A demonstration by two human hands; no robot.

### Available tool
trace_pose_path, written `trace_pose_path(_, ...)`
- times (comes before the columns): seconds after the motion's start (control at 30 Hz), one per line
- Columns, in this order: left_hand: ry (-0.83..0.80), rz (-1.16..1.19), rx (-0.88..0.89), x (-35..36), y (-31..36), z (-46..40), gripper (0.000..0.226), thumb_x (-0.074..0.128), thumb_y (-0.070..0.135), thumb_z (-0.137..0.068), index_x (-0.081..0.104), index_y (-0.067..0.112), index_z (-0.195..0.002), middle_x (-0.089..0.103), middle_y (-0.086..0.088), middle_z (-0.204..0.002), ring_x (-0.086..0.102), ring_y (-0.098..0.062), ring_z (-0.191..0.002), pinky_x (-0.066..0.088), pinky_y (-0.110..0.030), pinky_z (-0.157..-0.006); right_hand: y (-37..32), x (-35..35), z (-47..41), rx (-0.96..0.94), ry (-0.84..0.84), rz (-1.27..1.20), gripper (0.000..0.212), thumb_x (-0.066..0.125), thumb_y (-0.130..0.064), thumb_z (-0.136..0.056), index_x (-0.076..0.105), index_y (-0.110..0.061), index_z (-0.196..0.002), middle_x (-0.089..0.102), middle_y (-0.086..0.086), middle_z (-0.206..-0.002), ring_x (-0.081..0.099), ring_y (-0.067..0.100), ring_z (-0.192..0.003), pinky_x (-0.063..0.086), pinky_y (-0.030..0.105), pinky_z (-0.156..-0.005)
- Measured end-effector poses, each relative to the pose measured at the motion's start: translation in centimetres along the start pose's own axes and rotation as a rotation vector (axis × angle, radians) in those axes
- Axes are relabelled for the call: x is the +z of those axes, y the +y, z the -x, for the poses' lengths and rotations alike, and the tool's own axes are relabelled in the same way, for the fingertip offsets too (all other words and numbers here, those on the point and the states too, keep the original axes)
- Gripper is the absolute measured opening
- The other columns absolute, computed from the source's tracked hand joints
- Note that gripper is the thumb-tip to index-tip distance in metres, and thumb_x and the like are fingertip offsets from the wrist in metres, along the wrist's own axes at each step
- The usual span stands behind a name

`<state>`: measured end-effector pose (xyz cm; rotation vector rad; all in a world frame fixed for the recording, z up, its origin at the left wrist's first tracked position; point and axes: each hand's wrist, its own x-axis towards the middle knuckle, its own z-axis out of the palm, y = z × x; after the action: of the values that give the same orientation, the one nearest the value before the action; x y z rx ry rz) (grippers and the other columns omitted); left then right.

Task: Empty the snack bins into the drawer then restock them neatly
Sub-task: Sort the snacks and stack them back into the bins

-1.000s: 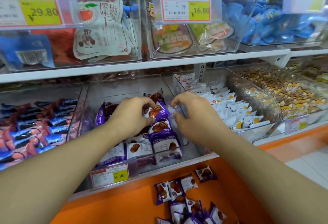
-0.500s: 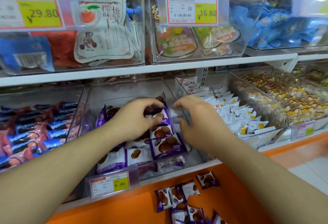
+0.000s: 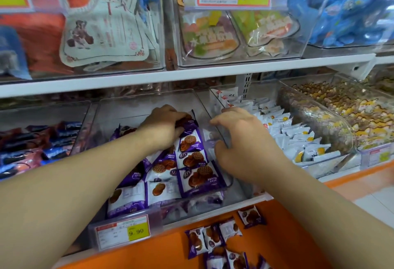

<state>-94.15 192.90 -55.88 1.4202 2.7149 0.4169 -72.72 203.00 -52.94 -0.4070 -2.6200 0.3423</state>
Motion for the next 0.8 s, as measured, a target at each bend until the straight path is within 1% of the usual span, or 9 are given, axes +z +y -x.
trace_pose_path(0.07,0.002,0.076,-0.060,-0.9,-0.2,1.0,0.055,0.060,0.038,-0.103,0.044,0.032,-0.155,0.044,-0.005,-0.152,0.050,-0.024,-0.131,0.042,-0.032,-0.106,0.1,0.0,0.0,-0.010,0.007,-0.008,0.038,0.070,-0.004,-0.077,0.075,-0.010,-0.114,0.071,0.003,-0.113,0.055,0.019,-0.117,0.042,0.026,-0.102)
trace_pose_path(0.13,0.022,0.086,-0.119,-2.0,-0.5,2.7,0.058,0.068,0.049,-0.095,0.049,0.030,-0.147,0.047,-0.005,-0.146,0.054,-0.022,-0.123,0.046,-0.031,-0.100,0.1,0.0,0.1,-0.014,0.014,-0.010,0.039,0.069,-0.005,-0.078,0.074,-0.011,-0.117,0.072,0.003,-0.114,0.055,0.021,-0.118,0.046,0.032,-0.104)
trace_pose_path(0.27,-0.119,-0.218,-0.129,-3.6,-1.4,6.3,0.079,0.081,0.074,-0.067,0.058,0.036,-0.132,0.058,0.001,-0.124,0.055,-0.020,-0.110,0.053,-0.037,-0.090,-0.3,-0.1,0.1,0.007,-0.007,-0.004,0.043,0.067,-0.008,-0.083,0.071,-0.013,-0.126,0.068,0.001,-0.124,0.051,0.019,-0.125,0.042,0.031,-0.110)
trace_pose_path(0.37,-0.213,-0.214,-0.144,-4.2,-1.7,7.6,0.073,0.086,0.066,-0.067,0.061,0.037,-0.129,0.066,0.007,-0.118,0.060,-0.016,-0.101,0.053,-0.032,-0.081,-0.8,-0.4,0.3,0.025,-0.014,0.000,0.045,0.066,-0.008,-0.085,0.069,-0.013,-0.129,0.067,0.002,-0.126,0.051,0.019,-0.126,0.040,0.029,-0.110)
trace_pose_path(0.47,-0.139,-0.119,-0.136,-5.1,-1.5,7.7,0.051,0.085,0.052,-0.078,0.063,0.037,-0.121,0.067,0.009,-0.116,0.060,-0.011,-0.089,0.048,-0.027,-0.072,-0.9,-0.6,0.5,0.027,-0.011,0.009,0.046,0.067,-0.009,-0.086,0.068,-0.013,-0.132,0.066,0.003,-0.129,0.051,0.021,-0.127,0.039,0.030,-0.111)
trace_pose_path(0.53,-0.018,0.112,-0.183,-5.7,-1.2,7.9,0.037,0.083,0.051,-0.081,0.065,0.037,-0.111,0.069,0.012,-0.109,0.065,-0.010,-0.088,0.049,-0.026,-0.074,-1.0,-0.5,0.4,0.004,-0.021,0.032,0.052,0.069,-0.013,-0.086,0.064,-0.013,-0.137,0.064,0.003,-0.132,0.049,0.022,-0.130,0.040,0.036,-0.116)
trace_pose_path(0.6,0.059,0.616,-0.280,-6.2,-0.4,8.5,0.026,0.080,0.037,-0.088,0.071,0.028,-0.110,0.076,0.004,-0.107,0.073,-0.019,-0.096,0.056,-0.033,-0.087,-1.4,-0.4,0.4,-0.045,-0.052,0.034,0.062,0.074,-0.025,-0.087,0.054,-0.020,-0.146,0.058,-0.001,-0.138,0.043,0.021,-0.134,0.039,0.042,-0.117)
trace_pose_path(0.7,-0.061,1.416,-0.349,-6.6,1.7,10.0,0.025,0.063,0.007,-0.098,0.066,0.000,-0.122,0.076,-0.018,-0.115,0.074,-0.030,-0.108,0.061,-0.044,-0.094,-2.5,-0.5,0.0,-0.099,-0.094,0.011,0.074,0.078,-0.049,-0.088,0.042,-0.032,-0.150,0.050,-0.011,-0.144,0.037,0.014,-0.137,0.033,0.036,-0.119)
trace_pose_path(0.8,-0.124,1.698,-0.364,-6.4,2.7,11.0,0.027,0.054,0.002,-0.100,0.060,-0.011,-0.123,0.073,-0.027,-0.118,0.071,-0.036,-0.113,0.060,-0.046,-0.091,-3.6,-0.4,-0.2,-0.081,-0.067,-0.068,0.065,0.078,-0.052,-0.087,0.049,-0.036,-0.143,0.056,-0.015,-0.136,0.044,0.009,-0.129,0.038,0.032,-0.112)
